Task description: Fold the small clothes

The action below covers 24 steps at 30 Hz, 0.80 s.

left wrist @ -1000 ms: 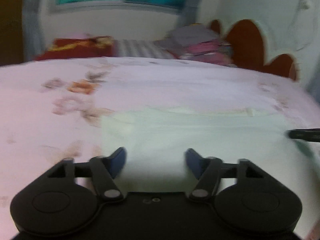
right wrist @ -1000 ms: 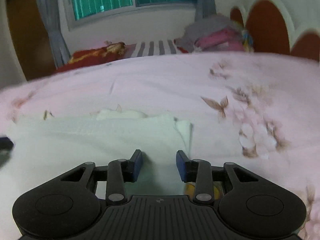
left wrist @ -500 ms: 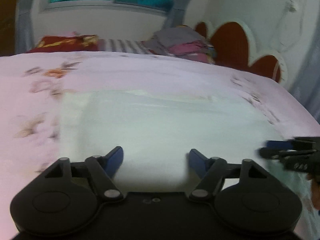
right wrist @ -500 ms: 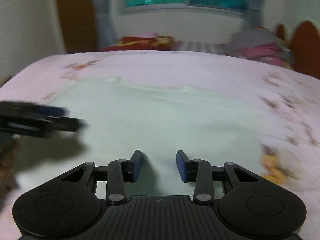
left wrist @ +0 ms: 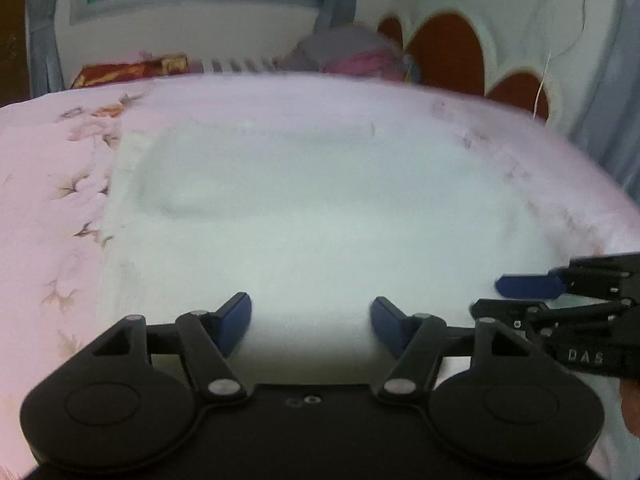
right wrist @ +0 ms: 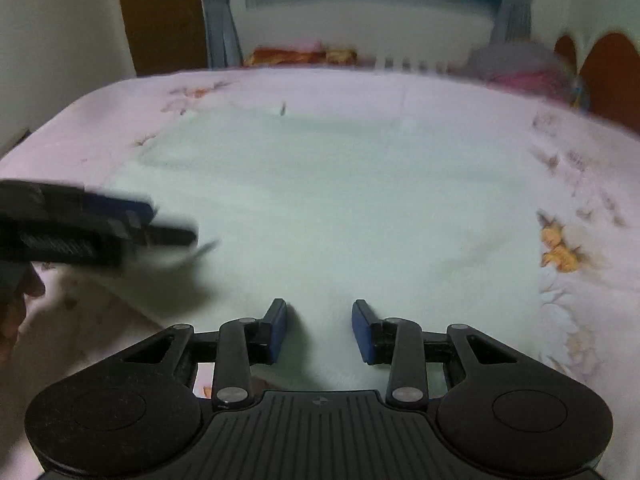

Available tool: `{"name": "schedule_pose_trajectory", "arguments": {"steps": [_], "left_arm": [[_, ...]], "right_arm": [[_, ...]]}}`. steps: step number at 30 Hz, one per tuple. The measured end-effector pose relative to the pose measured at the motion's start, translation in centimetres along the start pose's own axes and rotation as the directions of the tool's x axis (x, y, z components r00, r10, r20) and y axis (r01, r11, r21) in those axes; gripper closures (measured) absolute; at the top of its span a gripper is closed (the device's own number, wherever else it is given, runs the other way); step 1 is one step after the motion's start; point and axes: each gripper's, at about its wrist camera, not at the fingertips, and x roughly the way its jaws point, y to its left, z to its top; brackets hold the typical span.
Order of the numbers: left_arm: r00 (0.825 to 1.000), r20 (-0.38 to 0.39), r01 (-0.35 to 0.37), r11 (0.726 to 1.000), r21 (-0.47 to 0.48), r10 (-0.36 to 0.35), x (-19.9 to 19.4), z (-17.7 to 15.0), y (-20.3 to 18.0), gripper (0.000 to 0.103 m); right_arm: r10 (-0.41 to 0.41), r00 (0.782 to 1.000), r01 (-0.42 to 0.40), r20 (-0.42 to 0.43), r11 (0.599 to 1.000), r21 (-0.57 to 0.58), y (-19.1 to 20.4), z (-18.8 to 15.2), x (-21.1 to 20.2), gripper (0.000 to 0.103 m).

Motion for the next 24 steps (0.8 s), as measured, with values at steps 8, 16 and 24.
{"name": "schedule_pose_trajectory", "arguments": {"steps": [8,16,24], "left_arm": [[0.999,0.032,0.011,1.000,0.009,-0.011,-2.0,-1.1,-1.7,0.028],[0.999,0.034,-0.019,0.999,-0.030,0.020,-2.5,-2.6,0.4,0.035],[0.997,0.042,-0.065,0.996,-0.057,0.067,-3.7,-3.2,2.7,0.043]], "right_arm": [[0.114,0.993,-0.116,0.039,0.992,0.045,3.0,0.4,-1.3,0.067],[0.086,0.996,-0.089,0.024,0.987,0.137,2.1,-0.6,-0.8,0.095],[-0.108,0.994,0.097,0.031,0.962,0.256,-7.0,-4.2,-5.0,0.103]]}}
